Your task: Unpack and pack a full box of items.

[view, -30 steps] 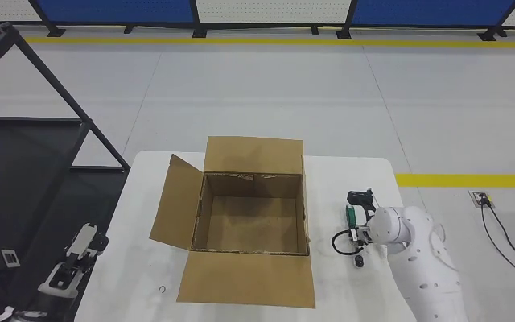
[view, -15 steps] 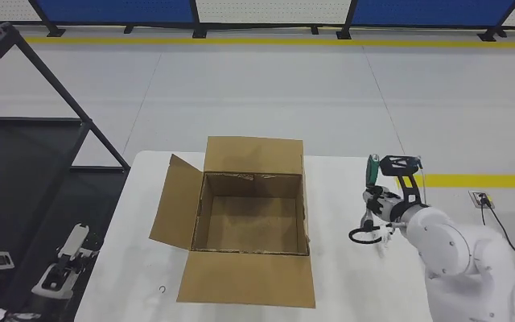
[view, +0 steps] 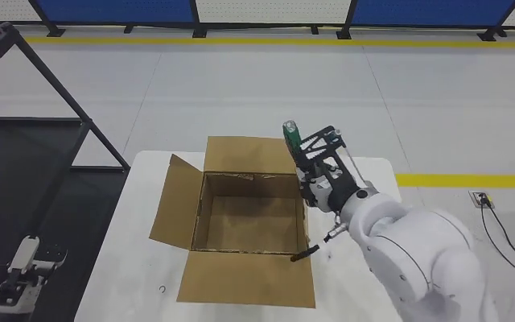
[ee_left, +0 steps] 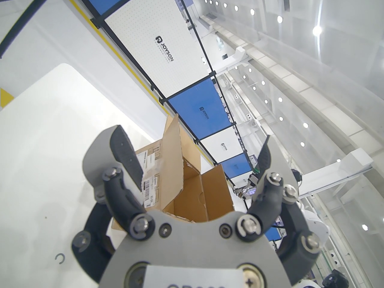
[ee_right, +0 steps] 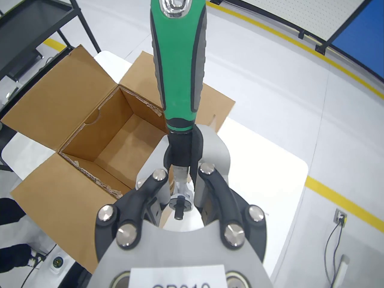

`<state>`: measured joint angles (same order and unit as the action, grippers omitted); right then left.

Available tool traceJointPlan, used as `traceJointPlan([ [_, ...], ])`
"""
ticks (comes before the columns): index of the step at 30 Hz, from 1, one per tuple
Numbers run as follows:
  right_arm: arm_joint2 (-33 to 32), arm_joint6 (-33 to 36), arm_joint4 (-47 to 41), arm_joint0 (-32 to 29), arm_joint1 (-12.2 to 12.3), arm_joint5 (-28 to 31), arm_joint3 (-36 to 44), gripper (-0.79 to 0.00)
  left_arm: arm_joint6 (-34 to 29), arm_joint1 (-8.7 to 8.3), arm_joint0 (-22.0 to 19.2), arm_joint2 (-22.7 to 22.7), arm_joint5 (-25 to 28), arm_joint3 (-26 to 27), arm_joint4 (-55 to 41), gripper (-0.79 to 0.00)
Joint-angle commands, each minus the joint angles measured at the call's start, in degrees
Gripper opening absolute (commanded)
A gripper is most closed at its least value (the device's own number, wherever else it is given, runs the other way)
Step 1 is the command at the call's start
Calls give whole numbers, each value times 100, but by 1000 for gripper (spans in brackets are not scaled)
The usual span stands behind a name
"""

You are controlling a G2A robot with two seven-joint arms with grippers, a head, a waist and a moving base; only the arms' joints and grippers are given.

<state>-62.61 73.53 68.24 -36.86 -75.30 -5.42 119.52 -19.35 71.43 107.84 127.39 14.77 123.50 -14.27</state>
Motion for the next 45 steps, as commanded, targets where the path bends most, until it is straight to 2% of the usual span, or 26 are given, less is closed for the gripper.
traceJointPlan([
  [1,509,19,-51,450,-91,-26,-461,-785,-26,8,45,93,52,-50,-95,0],
  [7,1576,-62,-486,1466,-417,36,-2105,-785,-82,28,109,269,131,-161,-313,0],
  [18,2937,184,-1113,2510,-1063,435,-4487,-785,-189,41,37,273,64,-167,-326,0],
  [25,3606,436,-1250,2898,-1517,802,-5766,-785,-227,43,-43,215,6,-197,-257,0],
  [33,4029,705,-1273,3255,-2013,995,-6744,-785,-232,53,-79,214,-35,-240,-268,0],
  [45,4282,-71,-1422,3215,-2598,1479,-8117,-785,-233,62,-161,168,-76,-260,-227,0],
])
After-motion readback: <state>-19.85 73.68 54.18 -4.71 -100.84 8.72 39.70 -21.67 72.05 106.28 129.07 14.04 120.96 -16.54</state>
